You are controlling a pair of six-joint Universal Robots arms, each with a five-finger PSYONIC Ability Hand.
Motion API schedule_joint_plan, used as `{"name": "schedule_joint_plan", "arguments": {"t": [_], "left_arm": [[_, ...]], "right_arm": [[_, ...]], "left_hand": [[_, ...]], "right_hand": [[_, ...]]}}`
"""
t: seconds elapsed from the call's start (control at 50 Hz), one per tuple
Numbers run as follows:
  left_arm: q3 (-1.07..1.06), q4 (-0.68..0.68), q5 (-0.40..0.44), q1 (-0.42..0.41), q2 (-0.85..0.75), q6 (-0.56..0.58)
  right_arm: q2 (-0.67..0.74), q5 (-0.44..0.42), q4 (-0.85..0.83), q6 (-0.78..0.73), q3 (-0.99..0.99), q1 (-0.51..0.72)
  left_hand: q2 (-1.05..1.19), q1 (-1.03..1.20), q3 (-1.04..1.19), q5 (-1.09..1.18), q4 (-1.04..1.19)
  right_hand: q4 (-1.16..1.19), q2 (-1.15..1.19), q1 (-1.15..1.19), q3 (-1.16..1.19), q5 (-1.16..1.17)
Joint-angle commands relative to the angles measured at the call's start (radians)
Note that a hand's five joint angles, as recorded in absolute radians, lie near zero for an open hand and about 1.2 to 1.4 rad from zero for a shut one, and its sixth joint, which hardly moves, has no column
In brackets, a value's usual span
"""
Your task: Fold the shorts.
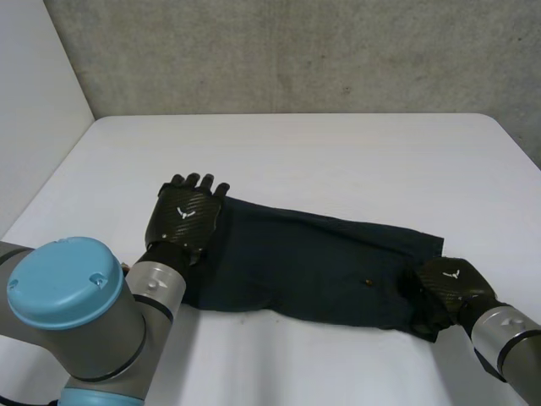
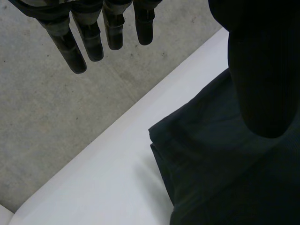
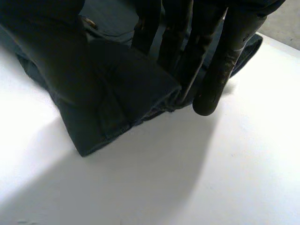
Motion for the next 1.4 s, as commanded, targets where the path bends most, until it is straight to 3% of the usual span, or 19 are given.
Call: {"name": "schedule_joint_plan", "arguments": {"t": [0.02,0.22,0.32,0.44,0.52,0.68,0.7,0.8,0.9,0.98,1.06,1.08,1.16,1.32,1.4], "left_arm": [[-0.002,0.000,-0.005,0.006,0.007,0.002],[-0.020,-0.001,-0.007,0.007,0.050,-0.009],[-0.031,-0.001,-0.007,0.010,0.072,-0.018],[-0.036,-0.001,-0.007,0.027,0.096,-0.020],[-0.036,-0.001,-0.007,0.032,0.105,-0.020],[-0.037,-0.001,-0.008,0.041,0.130,-0.021],[-0.037,-0.001,-0.008,0.041,0.131,-0.021],[-0.036,-0.003,-0.008,0.046,0.148,-0.038],[-0.025,-0.003,-0.005,0.044,0.170,-0.064],[0.006,-0.020,-0.004,0.041,0.181,-0.075],[0.061,-0.064,-0.002,0.029,0.179,-0.076],[0.075,-0.076,-0.004,0.024,0.179,-0.078],[0.139,-0.142,0.000,-0.025,0.153,-0.116],[0.182,-0.300,0.000,-0.086,0.053,-0.217],[0.185,-0.308,-0.005,-0.091,0.065,-0.222]], "right_arm": [[0.020,0.004,-0.018,-0.046,-0.016,-0.007],[-0.056,0.014,0.056,-0.213,-0.042,-0.068],[-0.124,0.015,0.224,-0.447,-0.099,-0.184],[-0.153,0.032,0.315,-0.620,-0.182,-0.194],[-0.156,0.055,0.315,-0.617,-0.266,-0.071],[-0.101,0.046,0.262,-0.614,-0.412,0.363],[-0.064,0.028,0.240,-0.612,-0.427,0.465],[0.034,-0.078,0.217,-0.609,-0.438,0.682],[0.111,-0.151,0.219,-0.582,-0.441,0.696],[0.109,-0.148,0.212,-0.458,-0.460,0.656],[0.042,-0.093,0.217,-0.193,-0.509,0.552],[0.001,-0.048,0.220,-0.069,-0.529,0.506],[-0.053,0.024,0.299,0.151,-0.568,0.413],[0.065,0.040,0.380,0.140,-0.608,0.375],[0.088,0.033,0.384,0.123,-0.610,0.377]], "left_hand": [[-0.021,-0.007,-0.032,-0.040,-0.023],[-0.024,-0.010,-0.035,-0.043,-0.026],[-0.024,-0.010,-0.035,-0.043,-0.026],[-0.024,-0.010,-0.035,-0.043,-0.026],[-0.028,-0.014,-0.038,-0.047,-0.029],[-0.028,-0.014,-0.038,-0.047,-0.029],[-0.028,-0.014,-0.038,-0.047,-0.029],[-0.028,-0.014,-0.038,-0.047,-0.029],[-0.028,-0.014,-0.038,-0.047,-0.029],[-0.028,-0.014,-0.038,-0.047,-0.029],[-0.024,-0.010,-0.035,-0.043,-0.026],[-0.024,-0.010,-0.035,-0.043,-0.026],[-0.018,-0.004,-0.029,-0.037,-0.020],[-0.003,0.010,-0.014,-0.023,-0.005],[-0.003,0.010,-0.014,-0.023,-0.005]], "right_hand": [[0.325,0.390,0.659,0.361,0.423],[0.325,0.390,0.659,0.361,0.423],[0.325,0.390,0.659,0.361,0.423],[0.325,0.390,0.659,0.361,0.423],[0.325,0.390,0.659,0.361,0.423],[0.325,0.390,0.659,0.361,0.423],[0.325,0.390,0.659,0.361,0.423],[0.325,0.390,0.659,0.361,0.423],[0.325,0.390,0.659,0.361,0.423],[-0.896,-0.832,-0.563,-0.861,-0.799],[-0.896,-0.832,-0.563,-0.861,-0.799],[-0.896,-0.832,-0.563,-0.861,-0.799],[-0.896,-0.832,-0.563,-0.861,-0.799],[-0.896,-0.832,-0.563,-0.861,-0.799],[-0.896,-0.832,-0.563,-0.861,-0.799]]}}
